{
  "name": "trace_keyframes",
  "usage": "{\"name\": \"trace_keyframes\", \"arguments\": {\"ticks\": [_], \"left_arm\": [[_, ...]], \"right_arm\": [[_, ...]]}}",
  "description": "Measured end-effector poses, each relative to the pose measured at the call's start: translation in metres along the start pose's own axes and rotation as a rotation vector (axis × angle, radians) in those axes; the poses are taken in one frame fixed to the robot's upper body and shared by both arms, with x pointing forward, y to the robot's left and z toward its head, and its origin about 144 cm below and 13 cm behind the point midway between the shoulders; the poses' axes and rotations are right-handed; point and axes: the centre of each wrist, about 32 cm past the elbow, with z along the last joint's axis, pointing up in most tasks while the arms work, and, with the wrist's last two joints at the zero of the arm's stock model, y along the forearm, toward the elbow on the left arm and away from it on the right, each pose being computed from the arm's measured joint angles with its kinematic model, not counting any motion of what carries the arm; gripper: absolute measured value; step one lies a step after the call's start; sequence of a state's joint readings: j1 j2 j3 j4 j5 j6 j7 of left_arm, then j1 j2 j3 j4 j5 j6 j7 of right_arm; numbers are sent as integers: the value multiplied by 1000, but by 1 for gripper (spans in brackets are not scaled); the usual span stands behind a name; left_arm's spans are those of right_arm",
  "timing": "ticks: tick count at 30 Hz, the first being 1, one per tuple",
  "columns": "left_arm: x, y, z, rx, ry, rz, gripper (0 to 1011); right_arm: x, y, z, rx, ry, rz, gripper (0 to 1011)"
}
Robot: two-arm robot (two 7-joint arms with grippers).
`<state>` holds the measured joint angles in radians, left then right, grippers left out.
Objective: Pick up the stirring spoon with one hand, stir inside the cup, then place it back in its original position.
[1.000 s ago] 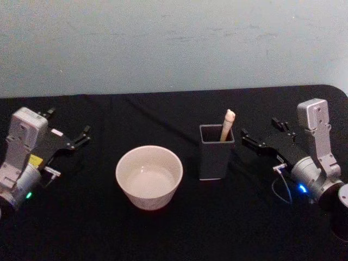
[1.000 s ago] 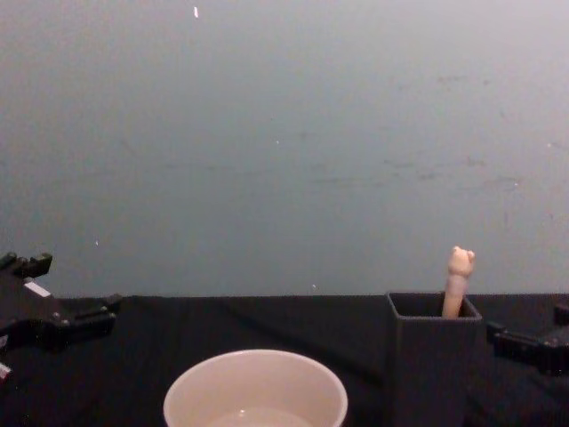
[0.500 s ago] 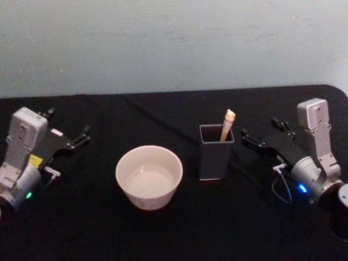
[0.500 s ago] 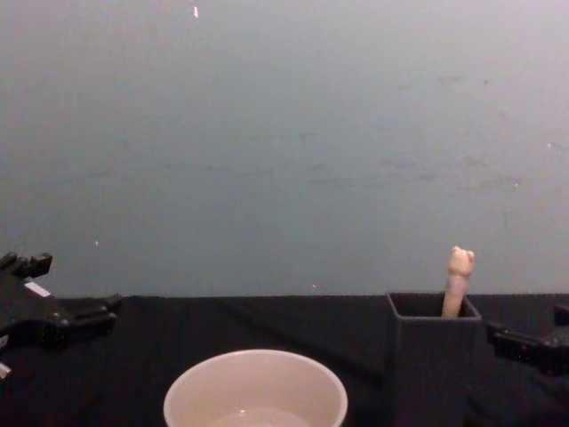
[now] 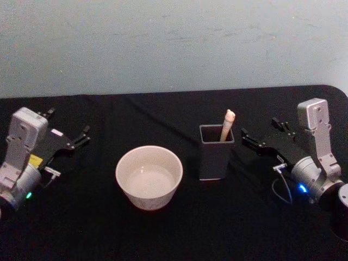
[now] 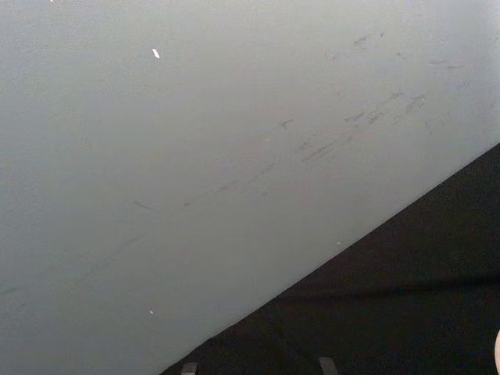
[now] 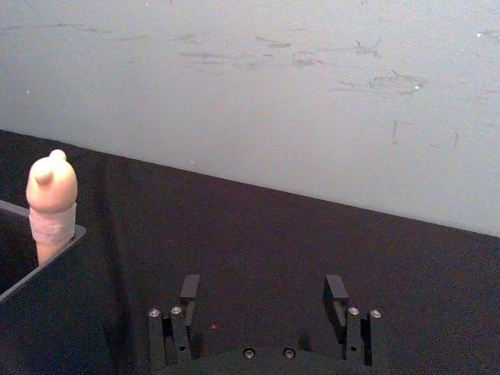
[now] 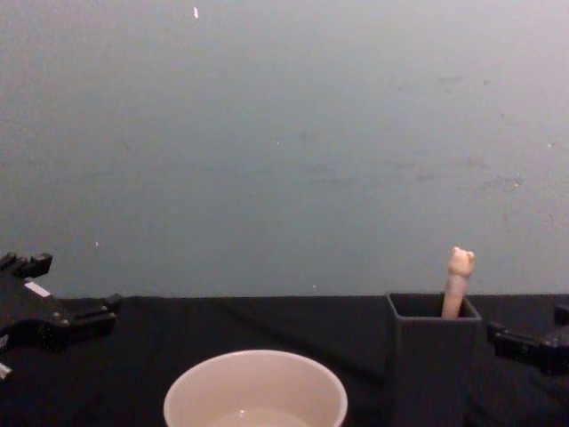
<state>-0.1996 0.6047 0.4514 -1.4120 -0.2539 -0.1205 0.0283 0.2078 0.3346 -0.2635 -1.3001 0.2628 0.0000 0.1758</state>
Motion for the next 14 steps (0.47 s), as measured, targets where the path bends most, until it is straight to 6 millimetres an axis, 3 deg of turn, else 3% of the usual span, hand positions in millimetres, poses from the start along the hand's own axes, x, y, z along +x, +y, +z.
{"name": "trace_keyframes", "arguments": {"ticks": [14], "left_arm": [[0,0,0,0,0,0,1002]], "right_arm": [[0,0,0,0,0,0,1002]]}}
